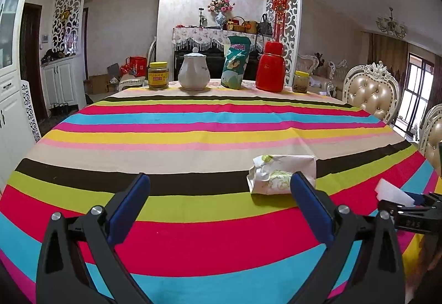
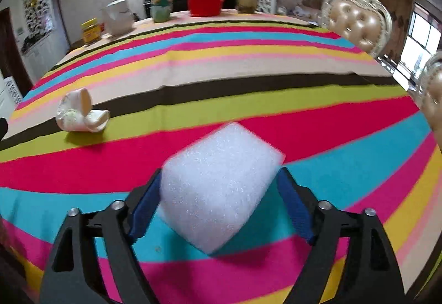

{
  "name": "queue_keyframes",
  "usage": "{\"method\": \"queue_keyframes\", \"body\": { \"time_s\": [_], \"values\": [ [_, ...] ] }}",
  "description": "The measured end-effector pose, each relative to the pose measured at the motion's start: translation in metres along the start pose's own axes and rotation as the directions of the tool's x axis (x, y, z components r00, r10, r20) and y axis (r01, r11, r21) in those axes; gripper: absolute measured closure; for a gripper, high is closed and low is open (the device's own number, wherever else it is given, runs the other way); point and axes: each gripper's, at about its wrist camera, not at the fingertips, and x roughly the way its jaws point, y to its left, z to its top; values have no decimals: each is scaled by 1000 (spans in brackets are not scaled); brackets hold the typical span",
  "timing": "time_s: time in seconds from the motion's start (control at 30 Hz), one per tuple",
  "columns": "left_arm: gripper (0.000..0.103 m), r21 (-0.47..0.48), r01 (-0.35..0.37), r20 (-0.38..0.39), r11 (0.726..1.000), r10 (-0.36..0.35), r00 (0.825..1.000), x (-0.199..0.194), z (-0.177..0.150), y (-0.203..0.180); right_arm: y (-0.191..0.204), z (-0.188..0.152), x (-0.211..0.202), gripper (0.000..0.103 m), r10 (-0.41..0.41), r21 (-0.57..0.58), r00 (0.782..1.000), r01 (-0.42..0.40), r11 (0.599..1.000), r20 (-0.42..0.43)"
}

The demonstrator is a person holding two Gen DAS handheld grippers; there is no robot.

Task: Collect trash
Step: 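Grasp the white foam block with the right tool while the left tool grasps the white paper cup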

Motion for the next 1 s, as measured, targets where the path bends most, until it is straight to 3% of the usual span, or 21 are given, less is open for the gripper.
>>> {"method": "queue_keyframes", "body": {
  "time_s": [0.07, 0.2, 0.3, 0.57, 0.7, 0.87, 1.0],
  "values": [
    [5, 8, 0, 2, 1000, 0, 1000, 1, 0, -1, -2, -3, -3, 20, -66, 17, 998, 66, 998, -4],
    [5, 8, 2, 0, 1000, -2, 1000, 0, -2, -1, 5, -10, -10, 22, -114, 22, 993, 114, 993, 4],
    [5, 12, 4, -1, 1000, -4, 1000, 0, -2, -2, 6, -14, -12, 47, -98, 50, 995, 97, 994, 14],
    [5, 19, 14, -4, 1000, -14, 1000, 1, -3, -3, 13, -21, -35, 50, -33, 49, 989, 26, 998, 142],
    [5, 31, 24, -9, 999, -24, 1000, 1, -3, -7, 29, -21, -43, 50, -42, -4, 982, 43, 999, 186],
    [5, 61, 54, -30, 997, -53, 998, 1, -6, -17, 26, -20, -44, 50, -25, 7, 982, 24, 1000, 188],
    [5, 76, 105, -107, 991, -97, 990, 10, -10, -32, 15, -23, -44, 50, -9, 65, 981, -4, 998, 192]
  ]
}}
